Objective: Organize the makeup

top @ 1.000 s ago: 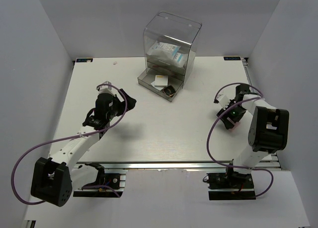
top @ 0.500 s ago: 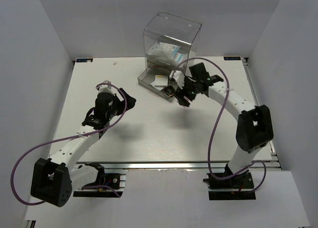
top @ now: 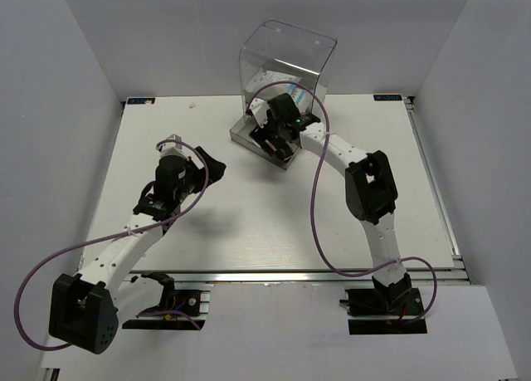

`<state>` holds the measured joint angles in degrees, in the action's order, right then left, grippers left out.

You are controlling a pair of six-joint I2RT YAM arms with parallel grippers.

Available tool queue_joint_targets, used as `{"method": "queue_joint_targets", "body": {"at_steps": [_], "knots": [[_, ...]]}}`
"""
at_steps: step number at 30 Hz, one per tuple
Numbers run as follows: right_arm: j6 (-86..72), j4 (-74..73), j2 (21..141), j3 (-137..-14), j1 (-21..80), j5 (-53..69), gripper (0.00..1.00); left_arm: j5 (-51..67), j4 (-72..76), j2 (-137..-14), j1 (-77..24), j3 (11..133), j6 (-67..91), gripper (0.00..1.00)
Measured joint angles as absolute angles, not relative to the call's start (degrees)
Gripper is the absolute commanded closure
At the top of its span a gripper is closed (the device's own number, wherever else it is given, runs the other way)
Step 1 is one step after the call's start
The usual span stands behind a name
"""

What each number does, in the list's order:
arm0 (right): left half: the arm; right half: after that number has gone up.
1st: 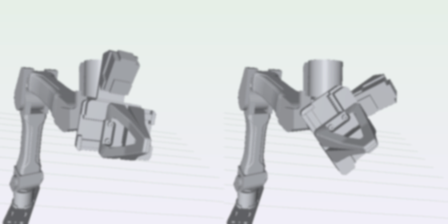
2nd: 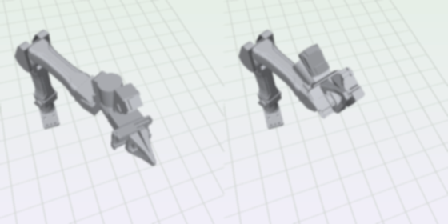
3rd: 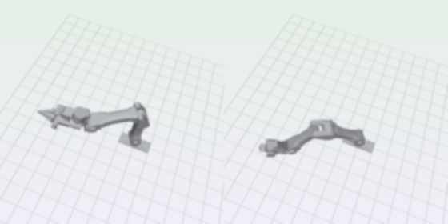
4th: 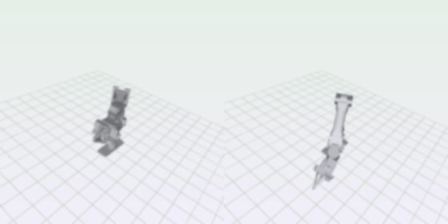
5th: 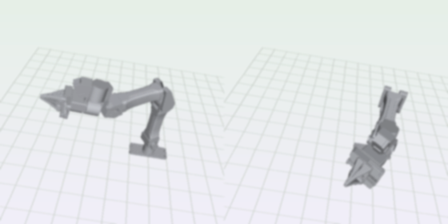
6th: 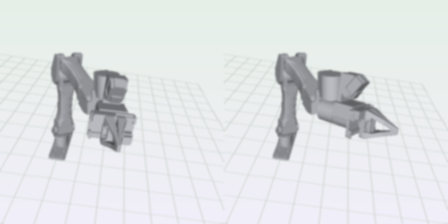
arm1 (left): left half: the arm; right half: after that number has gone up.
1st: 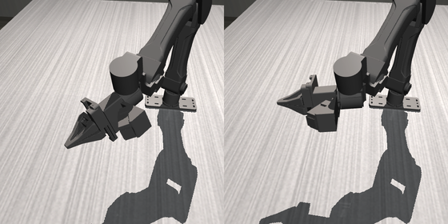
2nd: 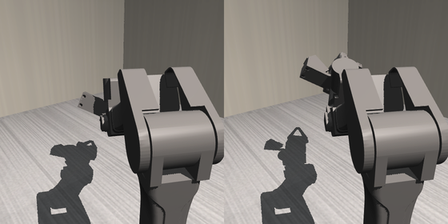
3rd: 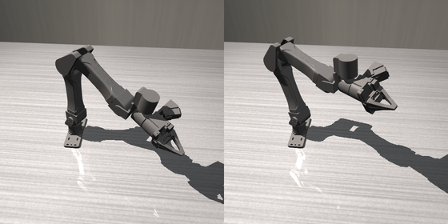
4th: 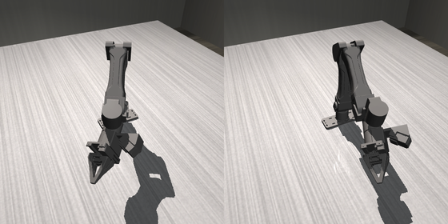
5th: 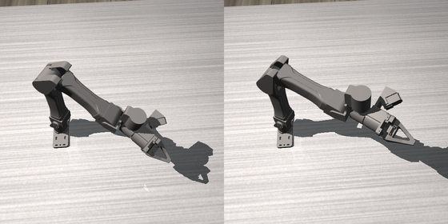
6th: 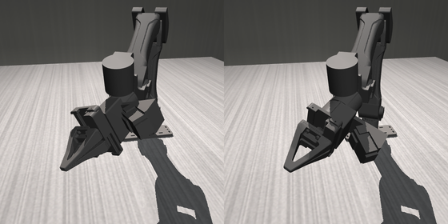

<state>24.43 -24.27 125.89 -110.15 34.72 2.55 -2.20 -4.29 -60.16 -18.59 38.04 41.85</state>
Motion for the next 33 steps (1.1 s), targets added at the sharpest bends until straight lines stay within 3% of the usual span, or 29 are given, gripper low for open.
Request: {"method": "queue_joint_targets", "body": {"at_steps": [7, 9, 10, 15, 20, 26, 28, 29, 31, 32, 33], "knots": [[24.64, -22.22, 127.11, -108.81, 34.44, -3.25, 0.46, -2.17, -4.32, -60.14, -18.59, 37.95, 42.44, 0.02], [24.82, -21.82, 127.11, -108.47, 34.22, -4.01, 0.44, -2.11, -4.25, -60.53, -18.59, 37.95, 42.48, 0.02], [24.91, -21.45, 127.11, -108.27, 34.13, -4.38, 0.35, -2.09, -4.25, -60.80, -18.59, 37.95, 42.48, 0.02], [25.82, -20.78, 127.11, -107.39, 33.69, -5.28, 0.11, -1.32, -3.81, -62.43, -18.59, 37.95, 42.52, 0.02], [26.37, -21.02, 127.11, -106.96, 33.34, -4.27, 0.11, 2.00, -1.10, -63.90, -18.57, 37.95, 42.94, 0.03], [28.91, -23.24, 123.48, -103.66, 32.91, 2.00, 0.11, 7.14, 2.59, -68.34, -18.59, 38.04, 44.51, 0.14], [30.72, -24.05, 120.07, -101.10, 32.49, 7.11, 0.14, 8.43, 3.05, -70.28, -18.59, 38.33, 45.10, 0.21], [31.70, -24.49, 117.95, -99.70, 32.25, 10.24, 0.17, 9.08, 3.42, -71.24, -18.59, 38.48, 45.58, 0.31], [34.06, -24.80, 113.36, -96.68, 31.62, 16.36, 0.35, 10.28, 4.10, -72.75, -18.59, 38.65, 46.46, 0.39], [35.57, -25.23, 110.89, -95.07, 31.38, 19.57, 0.49, 10.90, 4.58, -73.52, -18.59, 38.76, 46.83, 0.51], [36.82, -25.50, 108.53, -93.60, 31.16, 22.72, 0.78, 11.46, 4.91, -74.08, -18.59, 38.89, 47.33, 0.59]]}}
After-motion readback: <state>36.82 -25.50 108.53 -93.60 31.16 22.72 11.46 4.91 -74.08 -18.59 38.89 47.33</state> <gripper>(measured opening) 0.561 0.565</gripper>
